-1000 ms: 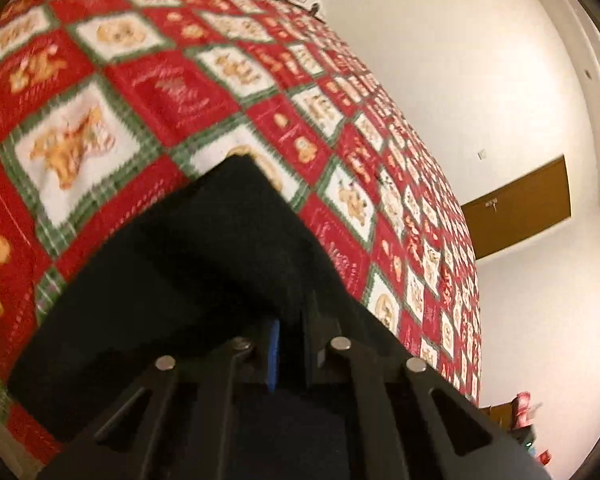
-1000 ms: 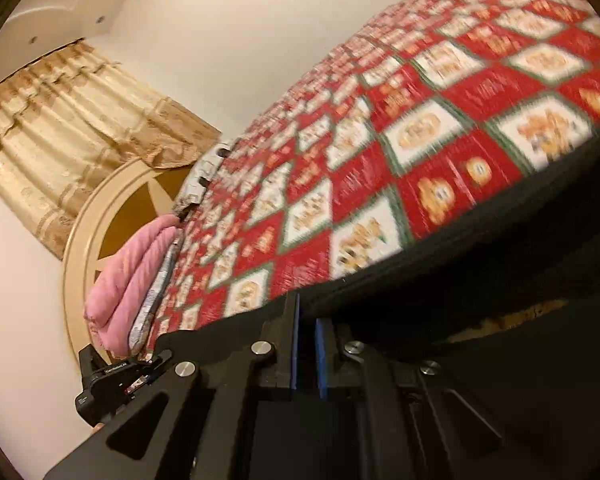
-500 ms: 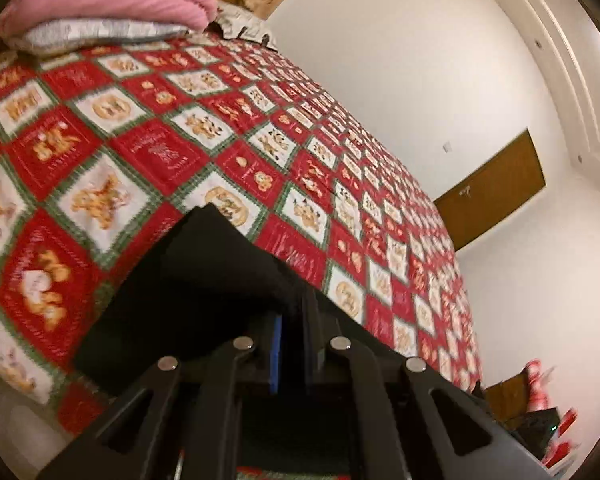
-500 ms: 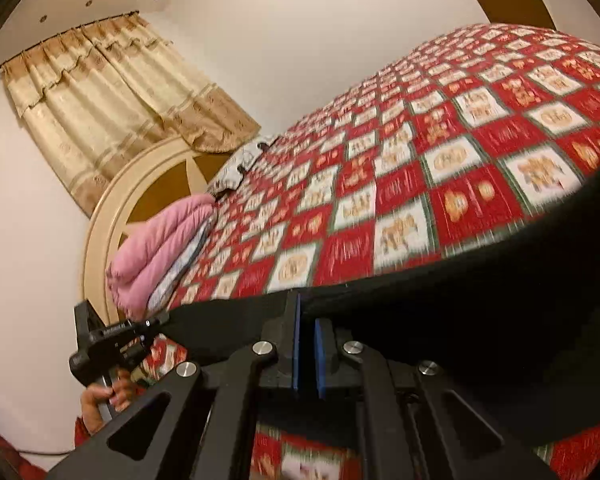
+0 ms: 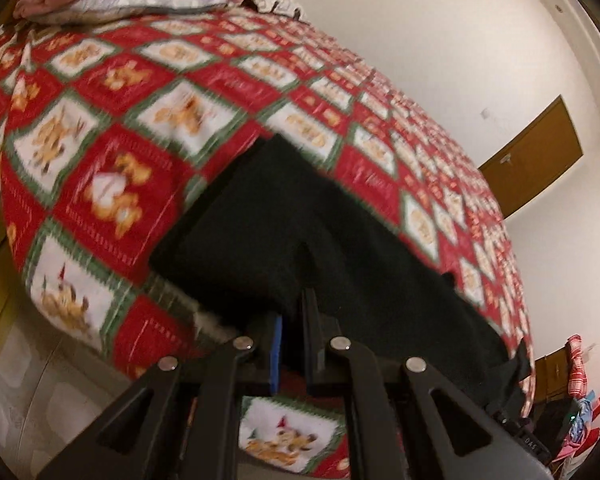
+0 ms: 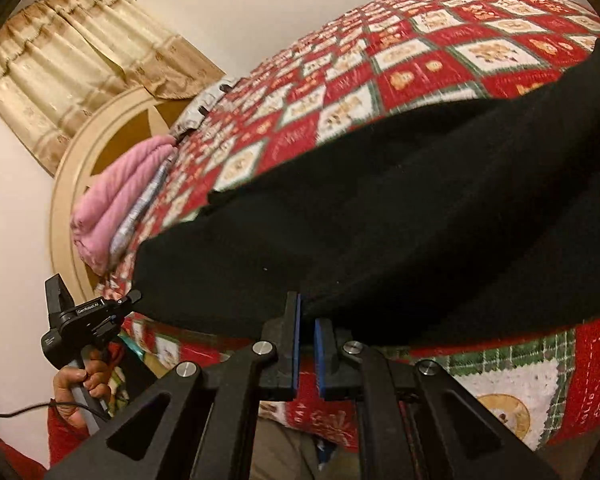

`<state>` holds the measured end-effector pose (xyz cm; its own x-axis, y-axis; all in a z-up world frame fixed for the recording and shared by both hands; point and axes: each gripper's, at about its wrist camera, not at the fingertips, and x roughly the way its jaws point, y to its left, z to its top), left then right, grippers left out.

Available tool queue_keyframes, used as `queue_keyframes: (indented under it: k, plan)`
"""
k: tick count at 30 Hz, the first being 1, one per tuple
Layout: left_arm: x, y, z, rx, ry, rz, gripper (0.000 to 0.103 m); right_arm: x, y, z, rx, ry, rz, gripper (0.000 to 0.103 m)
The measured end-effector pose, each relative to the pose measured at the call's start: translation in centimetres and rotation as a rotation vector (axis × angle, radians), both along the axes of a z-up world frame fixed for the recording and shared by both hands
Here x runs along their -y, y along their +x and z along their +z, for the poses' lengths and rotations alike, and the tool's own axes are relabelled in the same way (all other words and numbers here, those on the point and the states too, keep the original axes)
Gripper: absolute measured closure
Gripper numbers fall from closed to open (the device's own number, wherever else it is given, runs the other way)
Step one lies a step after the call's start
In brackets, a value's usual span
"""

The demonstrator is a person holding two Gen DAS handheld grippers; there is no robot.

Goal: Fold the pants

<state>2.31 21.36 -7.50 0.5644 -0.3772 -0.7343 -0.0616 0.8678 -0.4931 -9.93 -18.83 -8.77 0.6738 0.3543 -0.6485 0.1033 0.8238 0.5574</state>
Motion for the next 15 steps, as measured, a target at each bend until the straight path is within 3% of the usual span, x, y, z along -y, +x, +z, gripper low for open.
queue_keyframes:
  k: [2, 4, 8, 12, 14, 15]
  plan:
    - [0.3, -0.1, -1.5, -0.025, 0.051, 0.004, 0.094, 0.0, 0.2, -0.8, -0.022, -0.015, -0.008, 0.097]
    - [0.3, 0.0, -2.2, -0.025, 0.049, 0.009, 0.094, 0.2, 0.4, -1.8, -0.044, -0.006, -0.019, 0.097]
    - [0.7, -0.1, -1.4, 0.003, 0.124, -0.013, 0.086, 0.6, 0.3, -1.4, -0.058, 0.002, -0.012, 0.091]
    - [-0.7, -0.6, 0.2, 0.031, 0.136, 0.002, 0.079, 2.3, -1.7, 0.8, -0.050, -0.050, -0.082, 0.050]
    - [-1.3, -0.8, 1.0, 0.057, 0.207, 0.046, 0.059, 3.5, -3.2, 2.4, 0.000, -0.107, -0.148, 0.049]
    - [-1.6, -1.1, 1.5, 0.083, 0.256, 0.074, 0.060, 3.9, -3.7, 3.2, 0.030, -0.137, -0.164, 0.049]
